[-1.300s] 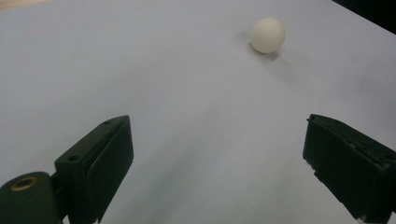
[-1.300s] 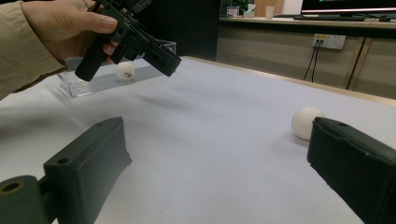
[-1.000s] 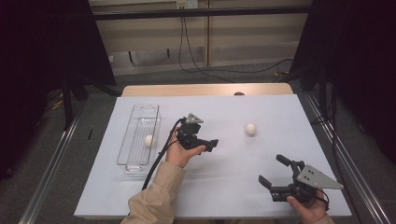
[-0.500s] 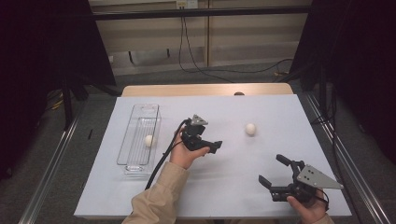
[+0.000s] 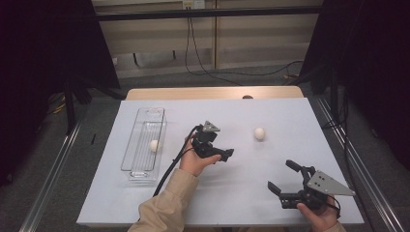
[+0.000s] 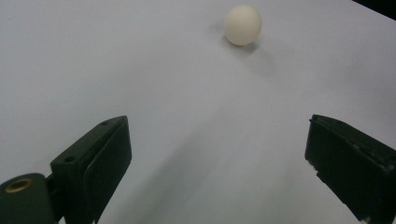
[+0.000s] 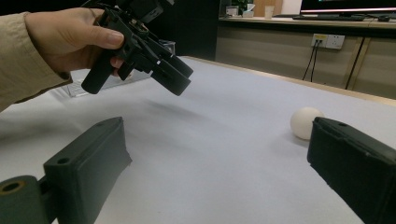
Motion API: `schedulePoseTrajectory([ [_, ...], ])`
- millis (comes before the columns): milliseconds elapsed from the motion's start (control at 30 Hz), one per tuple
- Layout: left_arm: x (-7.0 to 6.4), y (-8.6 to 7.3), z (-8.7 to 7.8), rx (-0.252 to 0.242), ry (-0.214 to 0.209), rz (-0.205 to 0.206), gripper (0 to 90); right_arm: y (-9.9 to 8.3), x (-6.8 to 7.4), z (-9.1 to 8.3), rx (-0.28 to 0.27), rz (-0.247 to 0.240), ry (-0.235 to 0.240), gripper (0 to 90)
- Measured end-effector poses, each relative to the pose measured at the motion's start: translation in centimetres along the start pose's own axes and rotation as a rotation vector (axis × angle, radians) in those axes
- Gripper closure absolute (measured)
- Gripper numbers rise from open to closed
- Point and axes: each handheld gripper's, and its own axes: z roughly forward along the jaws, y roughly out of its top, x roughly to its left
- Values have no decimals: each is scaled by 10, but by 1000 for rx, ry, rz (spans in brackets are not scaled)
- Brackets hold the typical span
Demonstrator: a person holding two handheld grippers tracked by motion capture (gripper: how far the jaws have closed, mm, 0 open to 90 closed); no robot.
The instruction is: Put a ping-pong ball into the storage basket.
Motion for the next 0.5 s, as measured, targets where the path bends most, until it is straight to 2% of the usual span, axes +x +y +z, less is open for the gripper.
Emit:
schedulePoseTrajectory([
  [200, -3, 1, 3, 5, -6, 11, 72, 0, 0, 0, -1, -1, 3, 42],
  [500, -7, 3, 8, -13, 11, 26, 71, -1, 0, 0, 2, 2, -1, 42],
])
